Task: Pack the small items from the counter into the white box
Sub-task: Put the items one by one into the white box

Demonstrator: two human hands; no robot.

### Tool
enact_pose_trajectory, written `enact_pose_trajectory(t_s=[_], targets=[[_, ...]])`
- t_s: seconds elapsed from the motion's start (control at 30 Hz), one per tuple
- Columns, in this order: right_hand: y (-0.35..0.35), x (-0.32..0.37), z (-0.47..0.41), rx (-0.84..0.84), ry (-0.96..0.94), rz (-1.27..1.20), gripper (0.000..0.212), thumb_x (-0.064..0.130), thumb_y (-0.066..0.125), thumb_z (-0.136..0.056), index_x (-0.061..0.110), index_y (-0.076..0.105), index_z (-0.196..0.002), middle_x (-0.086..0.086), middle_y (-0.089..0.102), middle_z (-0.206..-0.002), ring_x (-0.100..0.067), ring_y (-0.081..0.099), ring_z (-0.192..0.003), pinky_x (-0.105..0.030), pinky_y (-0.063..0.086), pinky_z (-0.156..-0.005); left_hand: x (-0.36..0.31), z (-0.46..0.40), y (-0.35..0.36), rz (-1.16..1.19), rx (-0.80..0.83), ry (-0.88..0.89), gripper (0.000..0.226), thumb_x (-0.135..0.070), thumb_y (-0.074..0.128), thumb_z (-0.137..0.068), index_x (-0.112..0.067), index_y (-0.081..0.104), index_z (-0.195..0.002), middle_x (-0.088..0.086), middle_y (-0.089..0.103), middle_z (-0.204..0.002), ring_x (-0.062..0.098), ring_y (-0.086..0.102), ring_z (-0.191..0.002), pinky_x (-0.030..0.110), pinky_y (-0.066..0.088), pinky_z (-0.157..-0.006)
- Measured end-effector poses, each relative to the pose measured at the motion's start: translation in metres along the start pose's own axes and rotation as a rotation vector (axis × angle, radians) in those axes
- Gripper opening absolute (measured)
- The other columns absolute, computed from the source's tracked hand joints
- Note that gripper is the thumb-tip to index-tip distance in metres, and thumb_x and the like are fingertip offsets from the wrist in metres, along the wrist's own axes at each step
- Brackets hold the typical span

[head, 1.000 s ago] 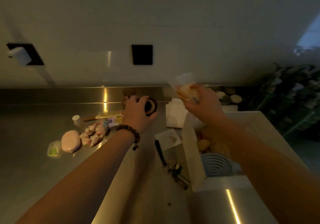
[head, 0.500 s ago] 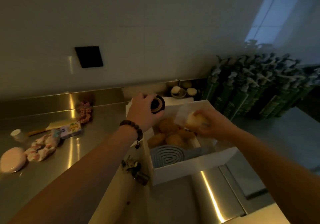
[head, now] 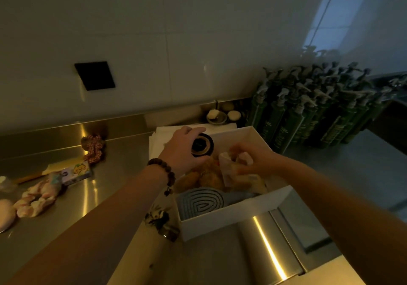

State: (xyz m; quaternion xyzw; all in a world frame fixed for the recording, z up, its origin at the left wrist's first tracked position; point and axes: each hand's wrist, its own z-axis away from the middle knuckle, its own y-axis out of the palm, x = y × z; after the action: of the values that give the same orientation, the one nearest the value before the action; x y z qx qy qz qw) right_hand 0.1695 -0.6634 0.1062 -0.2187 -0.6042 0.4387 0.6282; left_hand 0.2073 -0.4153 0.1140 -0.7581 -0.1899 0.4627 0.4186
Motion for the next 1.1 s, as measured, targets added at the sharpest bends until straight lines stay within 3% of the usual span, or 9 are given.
enact_pose_trajectory(t_s=[0.1, 0.2, 0.27, 0.47, 0.6, 0.77, 0.87, 1.1], targets=[[-0.002, 0.029, -0.013, -0.142, -0.026, -0.133, 0.054, 0.045, 0.070, -0.078, 0.026, 0.052, -0.125, 0.006, 0.061, -0.108, -0.007, 0.061, -0.096, -0.029, 0.055, -0.080, -0.004, -0.003, 0.003, 0.020, 0.054, 0.039, 0.084, -0.043, 0.077, -0.070, -0.026, 0.033, -0.140, 0.003, 0.044, -0.133, 0.020, 0.038, -0.124, 0.037, 0.036, -0.103], [-0.001, 0.052, -0.020, -0.146, 0.042, -0.381, 0.042, 0.033, 0.067, -0.084, 0.016, 0.056, -0.122, 0.004, 0.068, -0.093, -0.005, 0.069, -0.074, -0.017, 0.053, -0.058, -0.007, -0.003, 0.006, 0.045, 0.084, 0.085, 0.087, -0.042, 0.078, -0.069, -0.023, 0.032, -0.140, 0.003, 0.043, -0.135, 0.019, 0.038, -0.124, 0.035, 0.035, -0.104], [0.001, 0.060, -0.022, -0.117, 0.087, -0.496, 0.033, 0.020, 0.067, -0.086, 0.012, 0.058, -0.117, 0.002, 0.068, -0.087, -0.004, 0.069, -0.065, -0.013, 0.050, -0.051, -0.007, -0.002, 0.006, 0.058, 0.070, 0.111, 0.086, -0.042, 0.078, -0.068, -0.021, 0.035, -0.139, 0.003, 0.044, -0.135, 0.018, 0.039, -0.124, 0.031, 0.034, -0.103], [0.015, 0.075, -0.044, -0.109, 0.208, -0.636, 0.027, 0.016, 0.068, -0.085, 0.016, 0.056, -0.109, -0.004, 0.065, -0.093, -0.016, 0.069, -0.079, -0.029, 0.059, -0.065, 0.011, 0.010, -0.010, -0.005, -0.008, 0.020, 0.078, -0.054, 0.064, -0.077, -0.023, 0.032, -0.141, 0.001, 0.040, -0.142, 0.018, 0.034, -0.130, 0.032, 0.030, -0.105], [0.044, 0.078, -0.074, -0.113, 0.305, -0.564, 0.023, 0.019, 0.071, -0.082, 0.020, 0.055, -0.098, 0.001, 0.065, -0.088, -0.009, 0.066, -0.071, -0.018, 0.052, -0.047, 0.041, 0.030, -0.027, -0.081, -0.147, -0.115, 0.066, -0.055, 0.048, -0.087, -0.018, 0.035, -0.140, 0.003, 0.038, -0.144, 0.018, 0.032, -0.132, 0.030, 0.027, -0.105], [0.089, 0.085, -0.107, -0.057, 0.407, -0.447, 0.011, 0.020, 0.066, -0.086, 0.019, 0.056, -0.092, -0.008, 0.065, -0.096, -0.020, 0.066, -0.082, -0.038, 0.060, -0.069, 0.077, 0.064, -0.035, -0.124, -0.156, -0.308, 0.064, -0.052, 0.043, -0.090, -0.019, 0.030, -0.144, 0.004, 0.033, -0.149, 0.019, 0.029, -0.135, 0.035, 0.025, -0.108], [0.100, 0.082, -0.115, -0.013, 0.443, -0.356, 0.018, 0.024, 0.062, -0.090, 0.011, 0.060, -0.101, -0.013, 0.065, -0.098, -0.027, 0.065, -0.089, -0.043, 0.057, -0.079, 0.091, 0.082, -0.034, -0.104, -0.141, -0.387, 0.066, -0.056, 0.040, -0.090, -0.022, 0.025, -0.145, 0.003, 0.028, -0.151, 0.019, 0.026, -0.136, 0.035, 0.024, -0.108], [0.101, 0.078, -0.111, -0.051, 0.449, -0.572, 0.031, 0.018, 0.059, -0.087, 0.000, 0.062, -0.111, -0.025, 0.063, -0.115, -0.040, 0.060, -0.106, -0.050, 0.052, -0.088, 0.097, 0.095, -0.028, -0.109, -0.131, -0.459, 0.071, -0.062, 0.037, -0.087, -0.025, 0.023, -0.145, 0.003, 0.027, -0.152, 0.021, 0.027, -0.136, 0.038, 0.027, -0.107]])
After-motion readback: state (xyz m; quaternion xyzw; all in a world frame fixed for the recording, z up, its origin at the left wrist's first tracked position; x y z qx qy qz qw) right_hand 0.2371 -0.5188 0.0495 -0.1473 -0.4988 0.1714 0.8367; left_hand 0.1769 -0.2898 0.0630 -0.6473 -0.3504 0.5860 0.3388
